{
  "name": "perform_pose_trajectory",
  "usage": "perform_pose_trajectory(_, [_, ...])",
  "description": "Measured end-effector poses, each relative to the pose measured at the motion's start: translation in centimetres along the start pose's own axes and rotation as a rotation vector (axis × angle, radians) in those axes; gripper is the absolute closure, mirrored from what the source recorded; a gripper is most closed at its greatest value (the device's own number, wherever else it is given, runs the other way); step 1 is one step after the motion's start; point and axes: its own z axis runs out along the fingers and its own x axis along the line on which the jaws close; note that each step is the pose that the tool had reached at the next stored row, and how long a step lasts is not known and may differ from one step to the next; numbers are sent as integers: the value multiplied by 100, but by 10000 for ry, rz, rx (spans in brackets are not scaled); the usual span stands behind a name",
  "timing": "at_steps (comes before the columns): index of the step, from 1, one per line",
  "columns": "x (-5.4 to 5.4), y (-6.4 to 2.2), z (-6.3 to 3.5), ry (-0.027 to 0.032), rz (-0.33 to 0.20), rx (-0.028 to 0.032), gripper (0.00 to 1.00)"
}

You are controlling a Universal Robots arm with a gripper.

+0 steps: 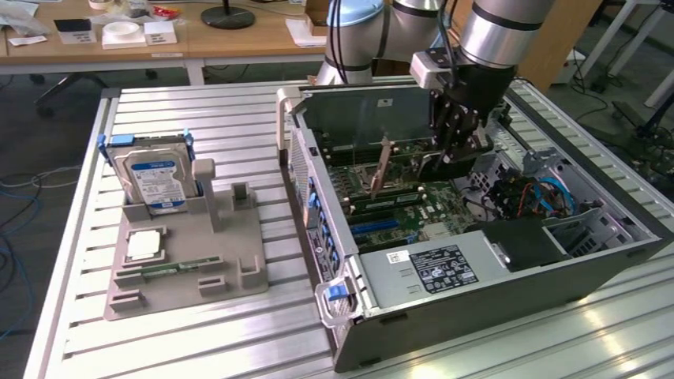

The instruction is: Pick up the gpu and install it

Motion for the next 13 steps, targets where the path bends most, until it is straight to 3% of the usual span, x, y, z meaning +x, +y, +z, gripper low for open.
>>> perform_pose_trajectory(13, [2, 53, 3, 0, 0, 0, 73])
